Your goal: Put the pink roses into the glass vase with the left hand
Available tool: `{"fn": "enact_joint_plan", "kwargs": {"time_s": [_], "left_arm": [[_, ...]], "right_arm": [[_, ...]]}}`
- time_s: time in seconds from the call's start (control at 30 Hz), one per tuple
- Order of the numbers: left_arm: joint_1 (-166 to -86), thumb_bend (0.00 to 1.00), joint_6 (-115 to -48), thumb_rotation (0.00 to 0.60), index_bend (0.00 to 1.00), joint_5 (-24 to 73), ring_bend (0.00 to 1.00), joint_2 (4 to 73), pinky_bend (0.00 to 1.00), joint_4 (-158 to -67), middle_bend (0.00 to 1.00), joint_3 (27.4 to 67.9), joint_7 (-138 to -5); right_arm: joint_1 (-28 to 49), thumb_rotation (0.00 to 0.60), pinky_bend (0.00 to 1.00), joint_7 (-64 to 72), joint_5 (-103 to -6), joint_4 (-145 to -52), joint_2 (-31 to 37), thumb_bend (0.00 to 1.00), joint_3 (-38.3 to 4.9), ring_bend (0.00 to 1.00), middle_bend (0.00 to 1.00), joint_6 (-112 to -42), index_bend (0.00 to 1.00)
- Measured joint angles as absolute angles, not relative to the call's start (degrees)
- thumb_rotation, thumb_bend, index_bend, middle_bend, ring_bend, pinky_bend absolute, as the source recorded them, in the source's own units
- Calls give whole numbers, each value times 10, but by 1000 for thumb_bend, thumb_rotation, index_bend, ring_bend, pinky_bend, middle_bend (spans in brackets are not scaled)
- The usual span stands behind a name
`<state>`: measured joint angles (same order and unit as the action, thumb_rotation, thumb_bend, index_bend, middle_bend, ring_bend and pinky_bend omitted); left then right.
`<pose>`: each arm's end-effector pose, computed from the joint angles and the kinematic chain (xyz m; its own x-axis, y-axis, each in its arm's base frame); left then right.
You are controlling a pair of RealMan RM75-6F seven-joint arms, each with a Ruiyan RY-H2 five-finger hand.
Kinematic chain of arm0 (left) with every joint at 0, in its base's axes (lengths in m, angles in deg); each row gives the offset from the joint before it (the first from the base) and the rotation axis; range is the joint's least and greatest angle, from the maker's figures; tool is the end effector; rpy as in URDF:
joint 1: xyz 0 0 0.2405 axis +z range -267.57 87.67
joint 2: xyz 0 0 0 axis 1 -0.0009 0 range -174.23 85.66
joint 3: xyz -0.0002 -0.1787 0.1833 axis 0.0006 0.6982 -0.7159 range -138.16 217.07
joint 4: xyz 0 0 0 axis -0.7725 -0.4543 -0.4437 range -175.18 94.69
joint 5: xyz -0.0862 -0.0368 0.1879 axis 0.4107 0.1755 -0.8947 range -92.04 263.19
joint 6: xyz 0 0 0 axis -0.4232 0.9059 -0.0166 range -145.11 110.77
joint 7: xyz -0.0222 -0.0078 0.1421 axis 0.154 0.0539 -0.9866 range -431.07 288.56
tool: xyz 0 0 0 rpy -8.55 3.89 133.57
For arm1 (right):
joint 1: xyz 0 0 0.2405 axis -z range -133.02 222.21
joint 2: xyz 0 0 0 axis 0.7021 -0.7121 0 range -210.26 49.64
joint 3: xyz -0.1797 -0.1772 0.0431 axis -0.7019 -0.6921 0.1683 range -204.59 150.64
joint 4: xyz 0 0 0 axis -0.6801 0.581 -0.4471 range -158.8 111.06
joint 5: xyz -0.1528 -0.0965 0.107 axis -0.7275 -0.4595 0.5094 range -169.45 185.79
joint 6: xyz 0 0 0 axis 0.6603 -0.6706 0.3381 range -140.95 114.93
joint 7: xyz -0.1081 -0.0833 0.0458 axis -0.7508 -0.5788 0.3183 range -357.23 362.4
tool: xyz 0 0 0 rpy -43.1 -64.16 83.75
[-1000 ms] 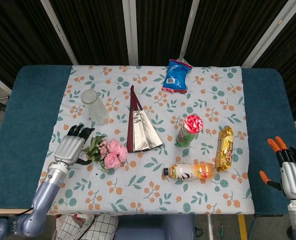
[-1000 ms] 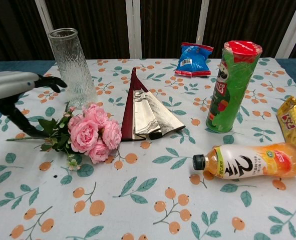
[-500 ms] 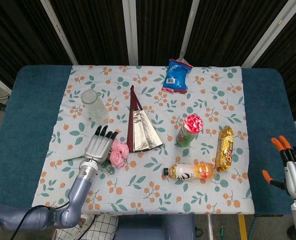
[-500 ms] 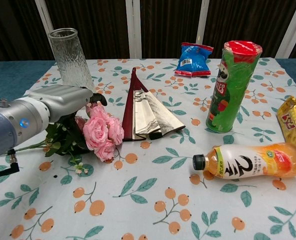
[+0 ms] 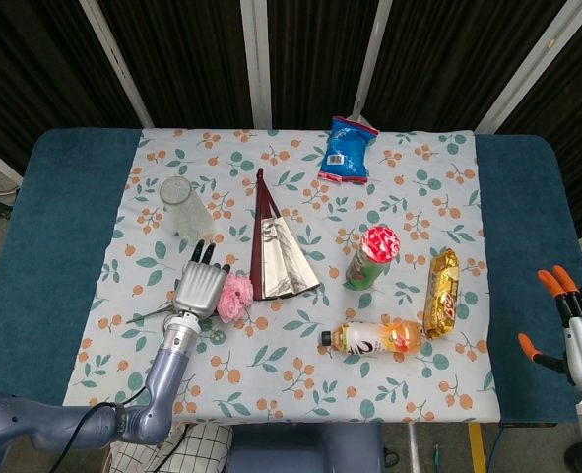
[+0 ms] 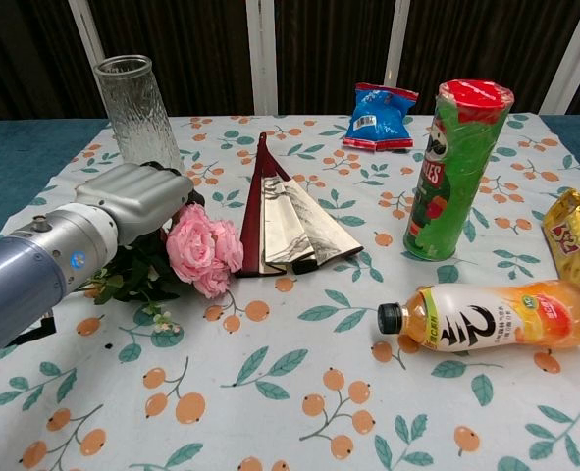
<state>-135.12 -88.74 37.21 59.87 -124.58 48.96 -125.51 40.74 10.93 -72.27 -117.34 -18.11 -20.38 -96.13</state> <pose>-0.1151 0.3161 -0.0685 0.6764 0.1492 0.7213 0.7300 -0.2661 -0.6295 -0.3216 -0.1883 0.1783 0.2565 0.0366 0.9659 -0.9632 0.0923 0.2523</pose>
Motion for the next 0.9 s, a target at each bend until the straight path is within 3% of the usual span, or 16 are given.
{"fn": "enact_joint_plan", "kwargs": {"time_s": [0.27,0.57,0.7,0.9], "left_arm": [[-1349,347,-906,600,630,315,239,588,47,-1276,659,496,-1219],[-1340,345,-944,600,627,207,239,504,51,-1422,652,520,-1163],[-1339,345,-958,600,623,175,239,449,51,-1502,652,547,-1158],[-1343,345,-970,600,627,156,239,353,51,-1579,654,636,-1136]], "right_arm": [[405,600,81,111,-723,-1172,-180,307,-205,165,67,-956,140],[405,600,79,103,-720,-1175,-177,308,-206,165,66,-952,140],[404,600,80,95,-715,-1175,-173,307,-206,165,66,-950,140],[400,600,80,90,-704,-1169,-167,308,-203,165,66,-942,140]]}}
